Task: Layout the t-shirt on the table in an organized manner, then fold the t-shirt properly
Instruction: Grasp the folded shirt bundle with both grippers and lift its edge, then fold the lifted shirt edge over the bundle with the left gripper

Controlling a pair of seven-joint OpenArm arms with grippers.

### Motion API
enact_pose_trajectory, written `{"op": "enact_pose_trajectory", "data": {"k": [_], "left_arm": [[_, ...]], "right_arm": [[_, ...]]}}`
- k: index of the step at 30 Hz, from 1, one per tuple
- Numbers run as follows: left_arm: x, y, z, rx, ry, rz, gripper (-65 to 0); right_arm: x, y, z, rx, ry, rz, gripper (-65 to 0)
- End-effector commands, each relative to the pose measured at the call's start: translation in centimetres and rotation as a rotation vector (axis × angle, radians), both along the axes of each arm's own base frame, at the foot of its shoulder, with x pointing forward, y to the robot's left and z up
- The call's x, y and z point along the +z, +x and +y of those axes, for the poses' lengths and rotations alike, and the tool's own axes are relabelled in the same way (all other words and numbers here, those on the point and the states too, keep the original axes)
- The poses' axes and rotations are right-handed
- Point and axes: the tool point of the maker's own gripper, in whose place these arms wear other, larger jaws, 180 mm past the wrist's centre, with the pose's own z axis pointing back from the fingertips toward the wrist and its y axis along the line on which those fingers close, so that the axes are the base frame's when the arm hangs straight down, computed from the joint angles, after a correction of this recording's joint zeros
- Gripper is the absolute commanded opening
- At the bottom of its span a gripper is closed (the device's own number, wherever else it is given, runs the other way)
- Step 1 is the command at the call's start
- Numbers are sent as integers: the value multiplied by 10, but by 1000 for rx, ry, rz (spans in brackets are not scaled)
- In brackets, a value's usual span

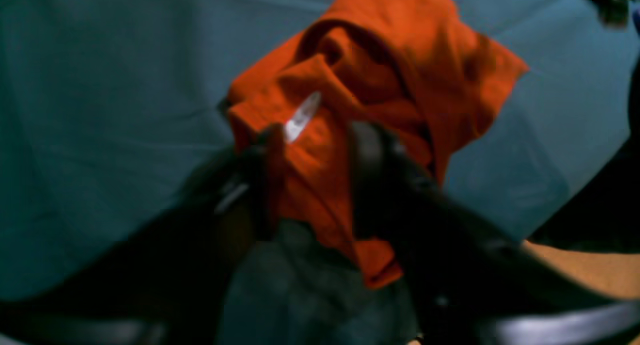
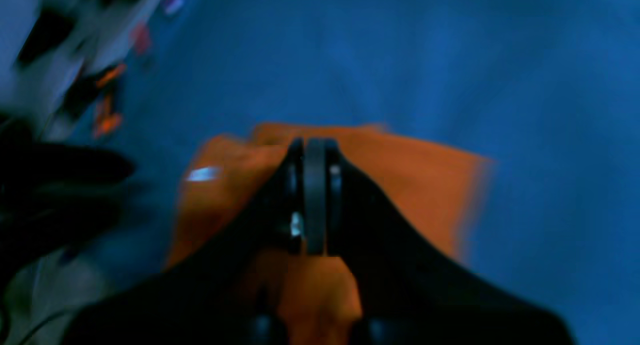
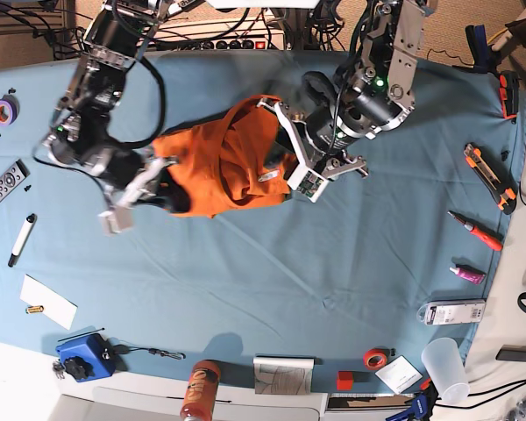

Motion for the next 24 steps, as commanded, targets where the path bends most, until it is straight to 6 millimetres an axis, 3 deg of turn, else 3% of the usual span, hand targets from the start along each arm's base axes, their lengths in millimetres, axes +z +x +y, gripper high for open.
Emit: {"op": "enact_pose_trajectory", "data": {"k": [1, 5, 8, 11, 16, 19, 24], "left_arm": [[14, 4, -5, -2, -40, -43, -389], [20, 7, -12, 15, -77, -46, -388], [18, 8, -10, 37, -58, -45, -306], [9, 13, 5, 166, -48, -21, -250], [-4, 8, 16, 286, -47, 52, -250], [-14, 0, 11, 325, -76, 116, -250], [-51, -8, -5, 352, -103, 255, -250]], "right_arm": [[15, 7, -9, -21, -4, -54, -650], [18, 7, -47, -86, -75, -56, -650], [19, 6, -67, -115, -127, -51, -650], [14, 4, -81, -131, -197, -25, -650], [12, 4, -87, -140, -227, -17, -650], [12, 4, -87, -140, -228, -17, -650], [12, 4, -89, -140, -234, -16, -650]]}}
